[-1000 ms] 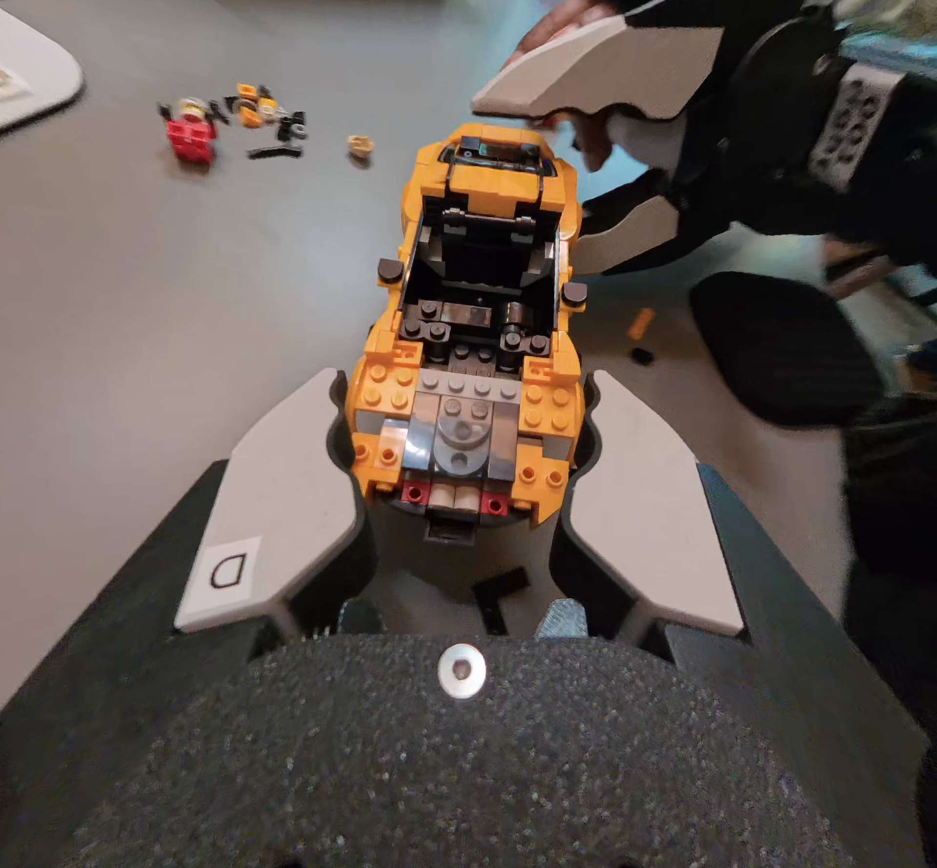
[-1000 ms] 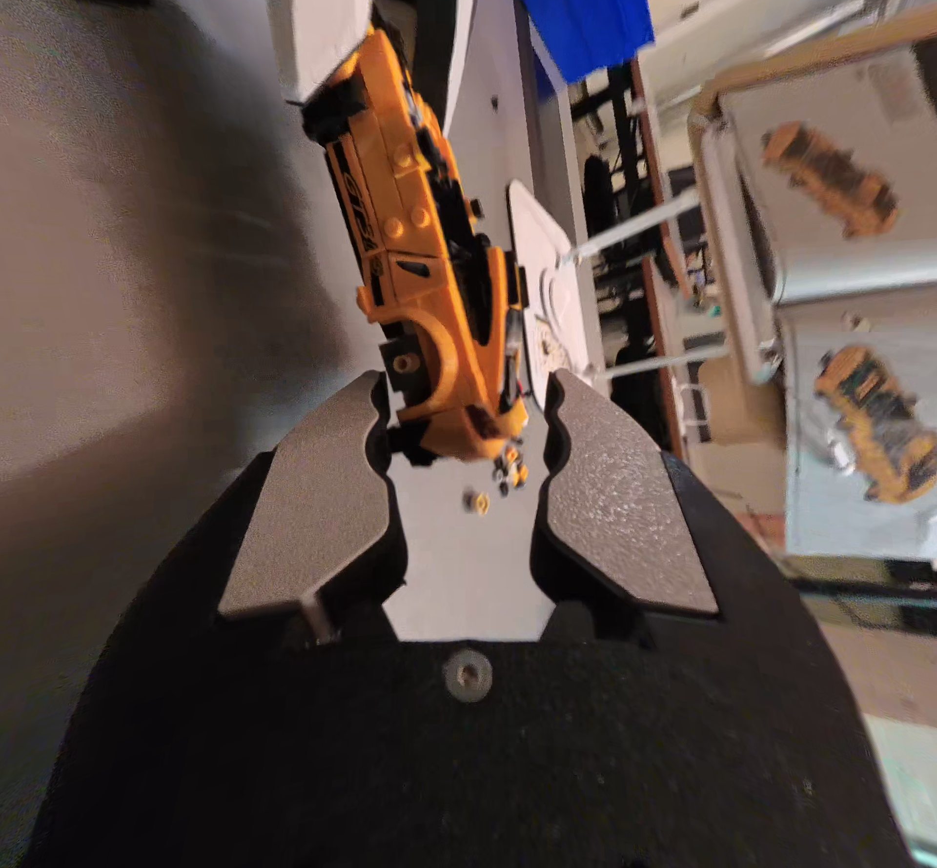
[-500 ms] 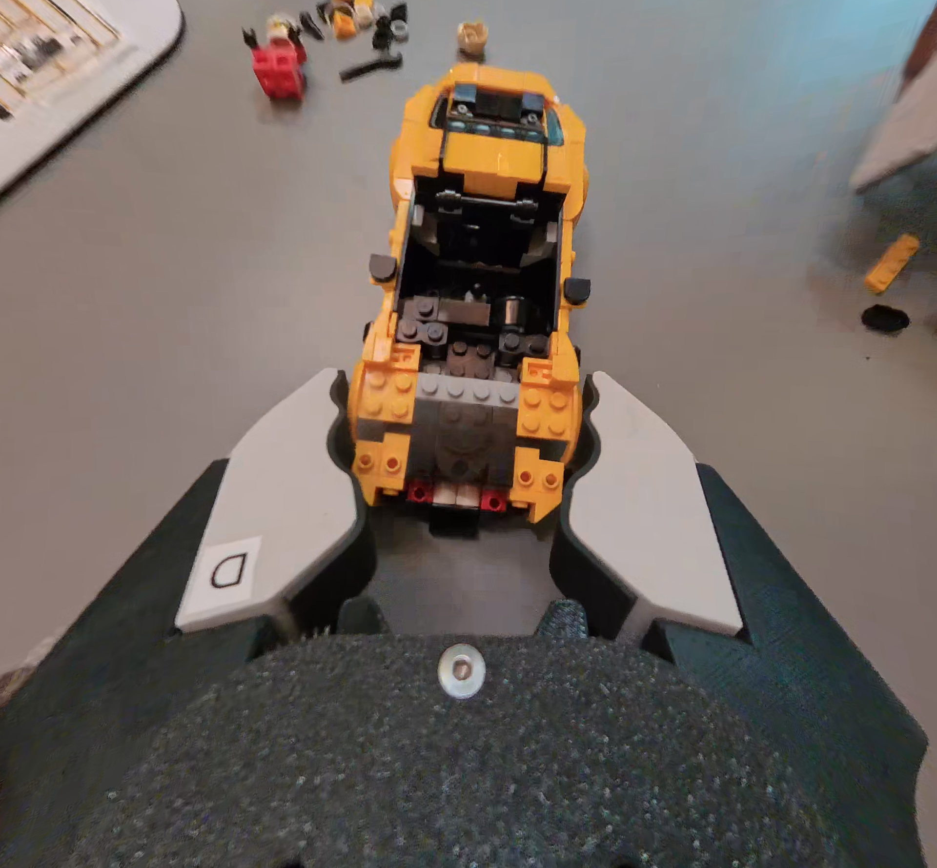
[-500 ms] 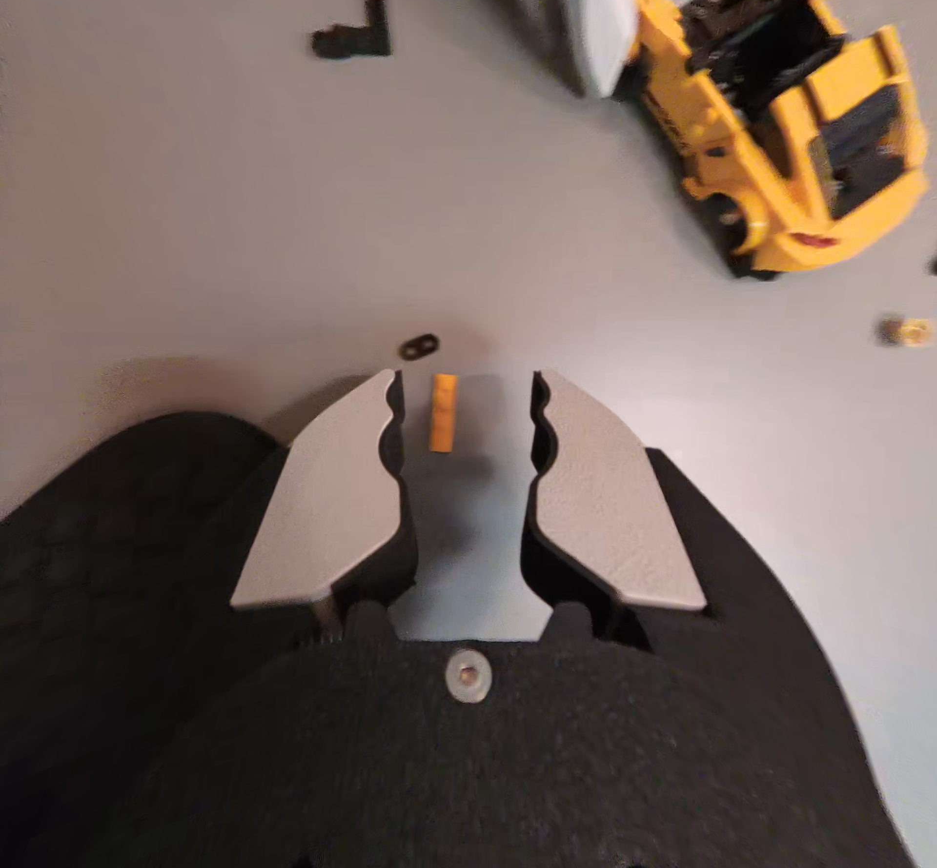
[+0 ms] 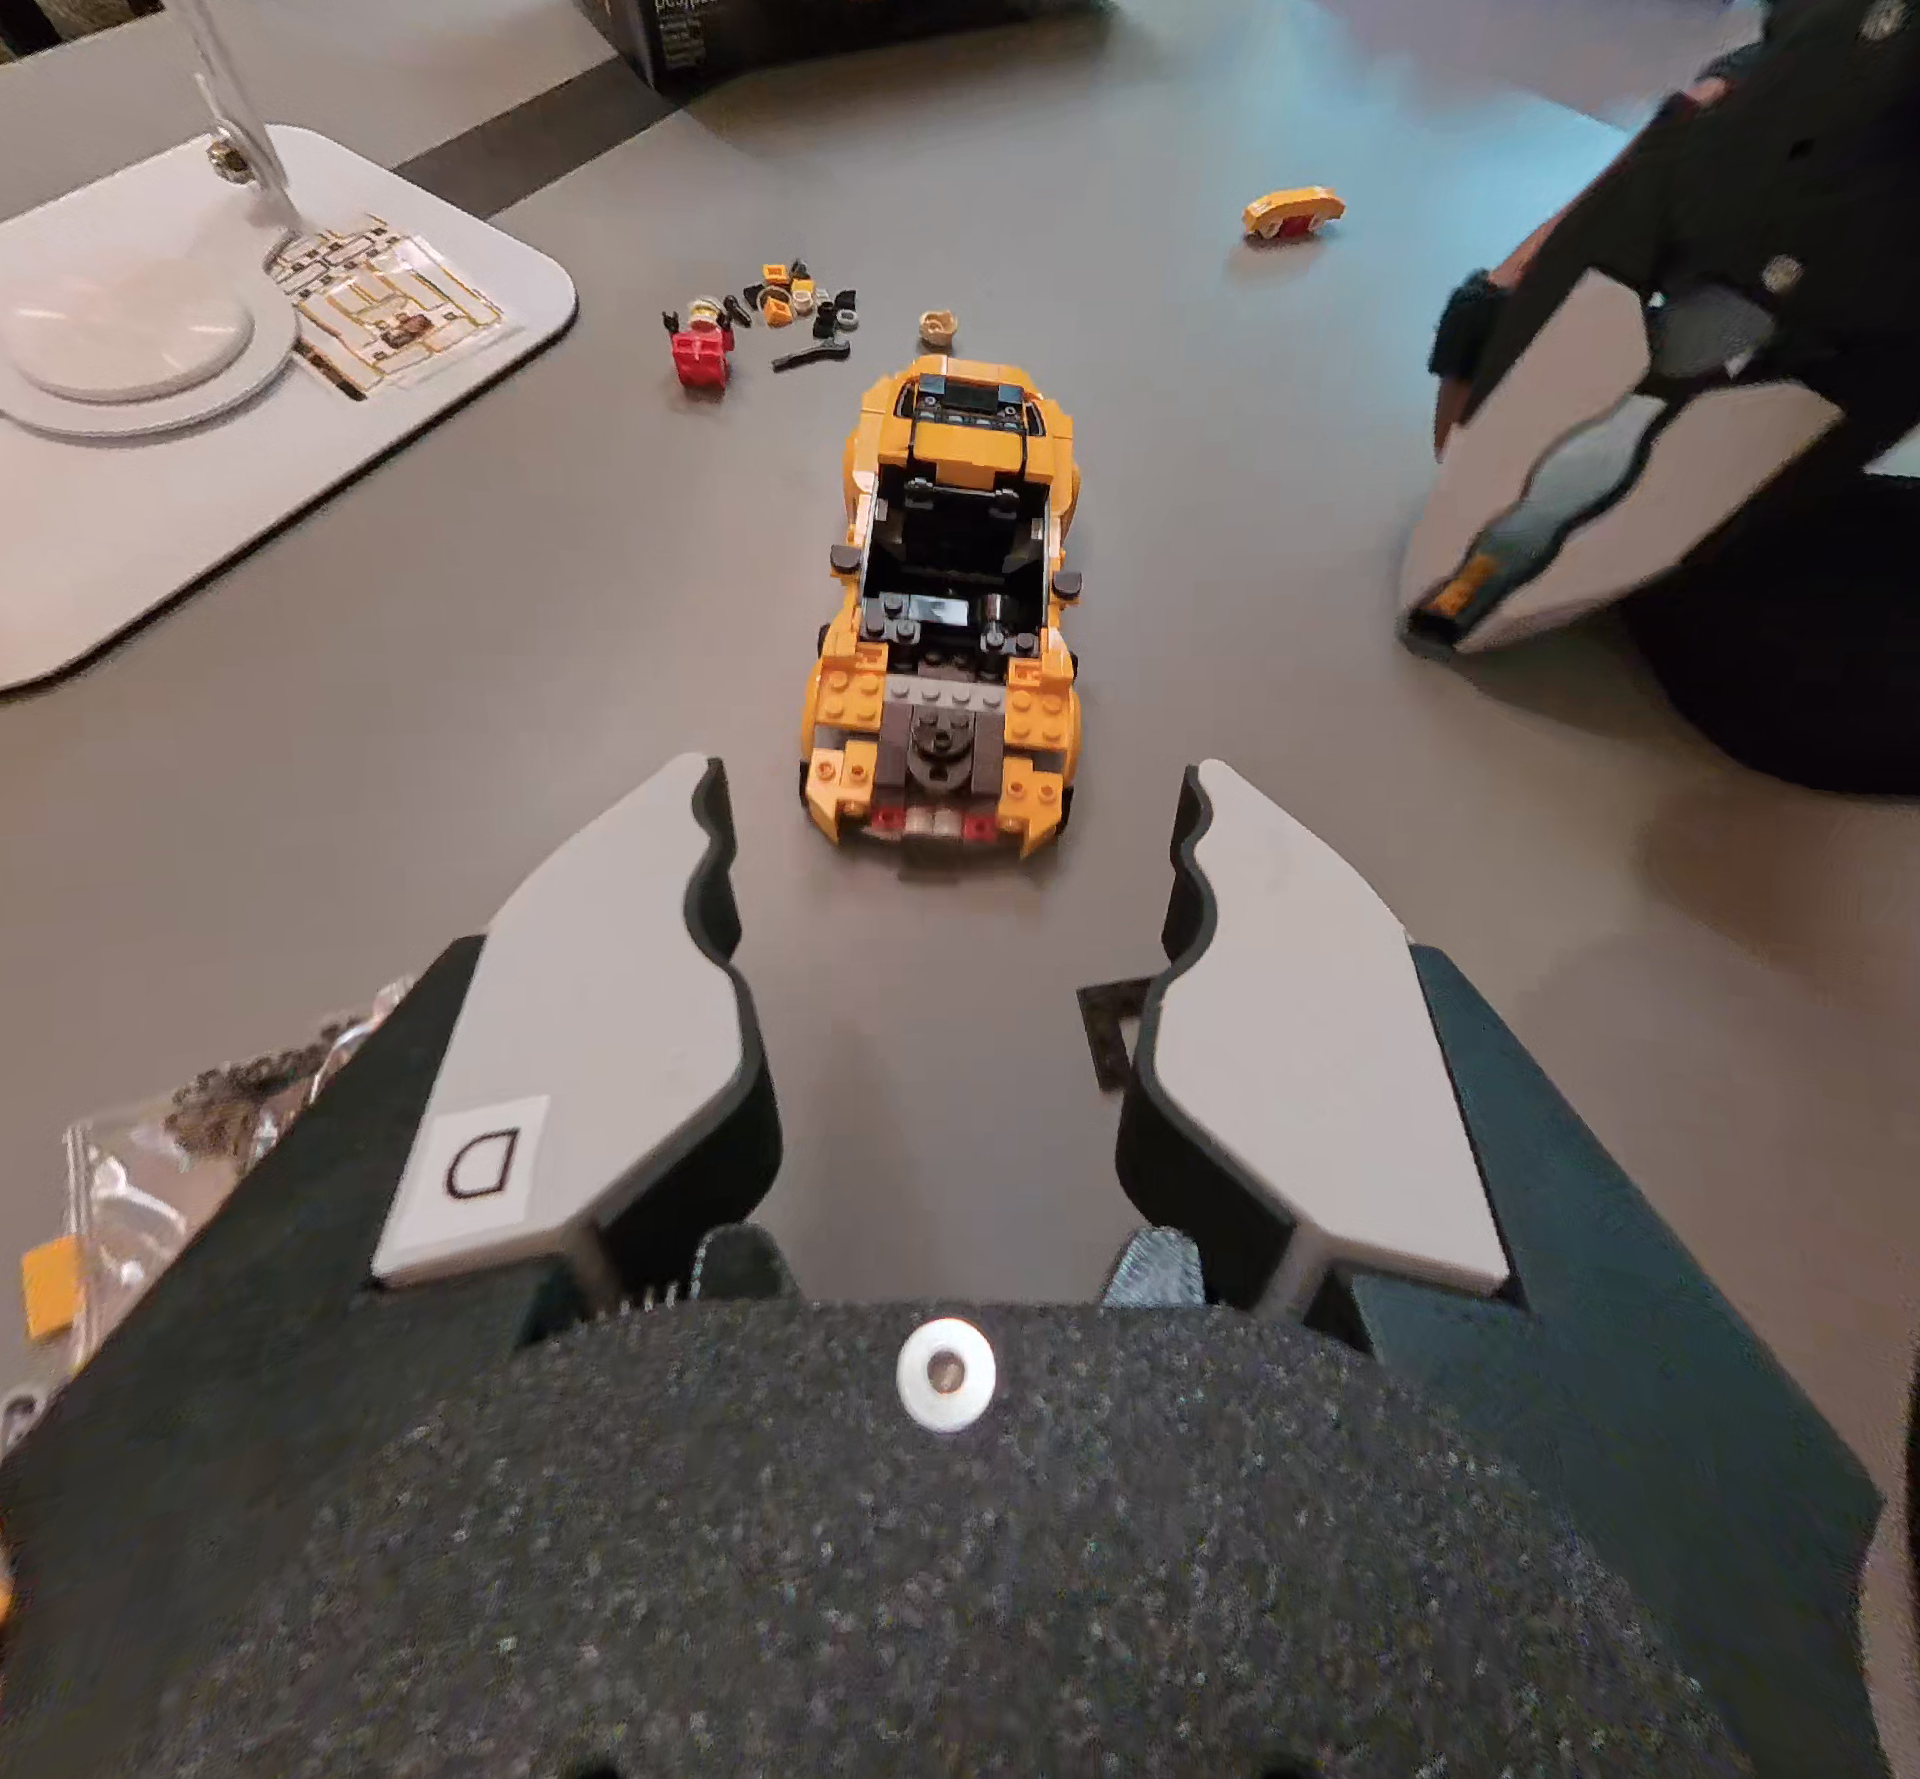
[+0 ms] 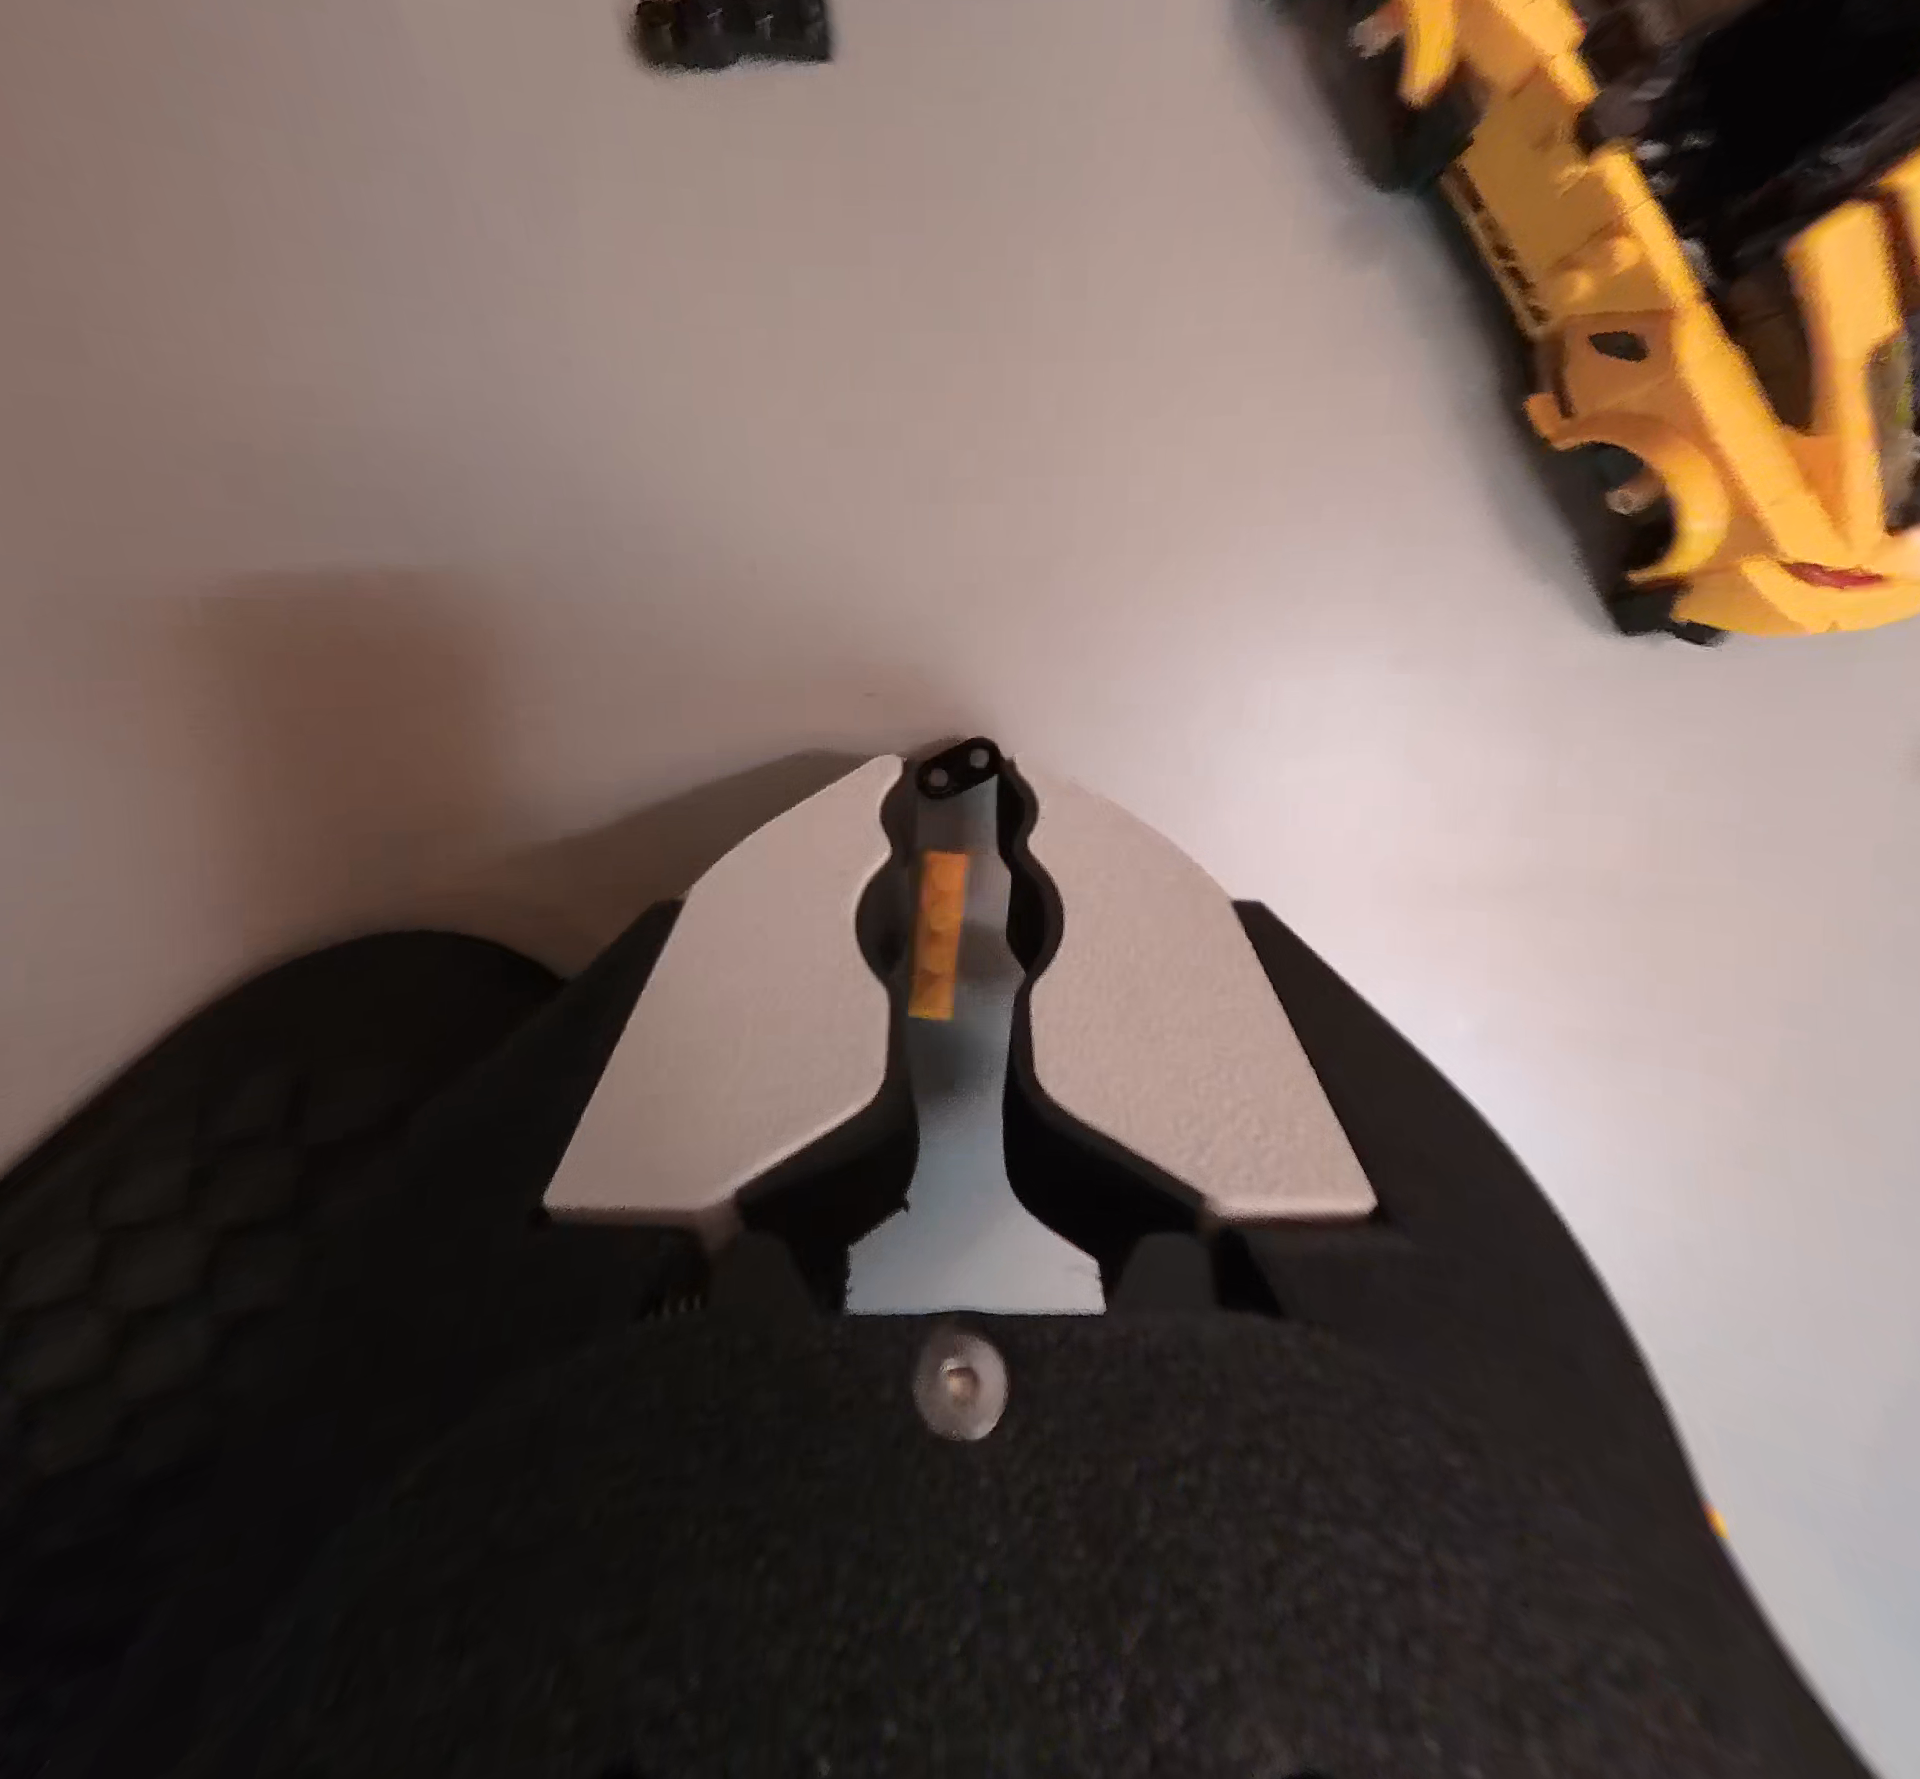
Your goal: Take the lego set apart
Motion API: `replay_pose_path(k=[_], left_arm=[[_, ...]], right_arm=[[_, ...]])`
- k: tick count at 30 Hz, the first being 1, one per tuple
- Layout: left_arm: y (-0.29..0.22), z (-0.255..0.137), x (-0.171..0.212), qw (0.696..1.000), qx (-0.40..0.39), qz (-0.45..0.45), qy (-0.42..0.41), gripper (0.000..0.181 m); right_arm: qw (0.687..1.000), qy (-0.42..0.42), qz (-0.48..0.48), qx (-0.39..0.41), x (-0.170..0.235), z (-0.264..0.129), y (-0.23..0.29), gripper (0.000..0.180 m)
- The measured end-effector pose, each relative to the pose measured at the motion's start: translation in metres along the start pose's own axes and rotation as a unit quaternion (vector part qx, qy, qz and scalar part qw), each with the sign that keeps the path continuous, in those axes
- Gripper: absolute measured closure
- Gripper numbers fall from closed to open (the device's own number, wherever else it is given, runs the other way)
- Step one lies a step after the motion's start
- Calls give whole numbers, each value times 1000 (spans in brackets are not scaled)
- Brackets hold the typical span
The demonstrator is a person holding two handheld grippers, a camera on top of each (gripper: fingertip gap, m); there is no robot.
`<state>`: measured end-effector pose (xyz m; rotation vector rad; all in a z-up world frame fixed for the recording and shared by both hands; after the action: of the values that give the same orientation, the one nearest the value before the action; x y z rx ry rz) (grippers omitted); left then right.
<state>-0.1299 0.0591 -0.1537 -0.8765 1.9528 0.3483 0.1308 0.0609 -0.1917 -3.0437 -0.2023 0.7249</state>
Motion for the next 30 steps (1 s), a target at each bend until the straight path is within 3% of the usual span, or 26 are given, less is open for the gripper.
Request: replay_pose_path(k=[4, 8, 17, 24, 28, 30], left_arm=[[-4, -12, 18, 1000, 17, 6, 6, 106], [-14, -3, 40, 997, 52, 19, 57, 107], [-30, 10, 58, 985, 73, 68, 142, 118], [-34, 14, 60, 981, 62, 100, 153, 140], [-34, 14, 60, 980, 60, 113, 153, 162], [-31, 14, 59, 981, 45, 117, 149, 161]], right_arm=[[994, -17, 77, 72, 21, -19, -36, 165], [984, -38, 149, 85, 44, -22, -57, 164], [974, -80, 166, 129, 49, -36, -52, 148], [983, -121, 99, 91, 9, -35, 9, 152], [985, -152, 42, 64, -41, -7, 34, 155], [987, -153, 11, 38, -63, 12, 39, 156]])
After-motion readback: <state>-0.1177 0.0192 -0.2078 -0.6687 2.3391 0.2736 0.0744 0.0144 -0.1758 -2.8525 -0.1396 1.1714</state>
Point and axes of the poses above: each gripper's, where its closed fingertips meet, z out along the fingers, x out of its underside, y = z × x across the jaws, the point moved 8 cm from there along -z, back along the fingers
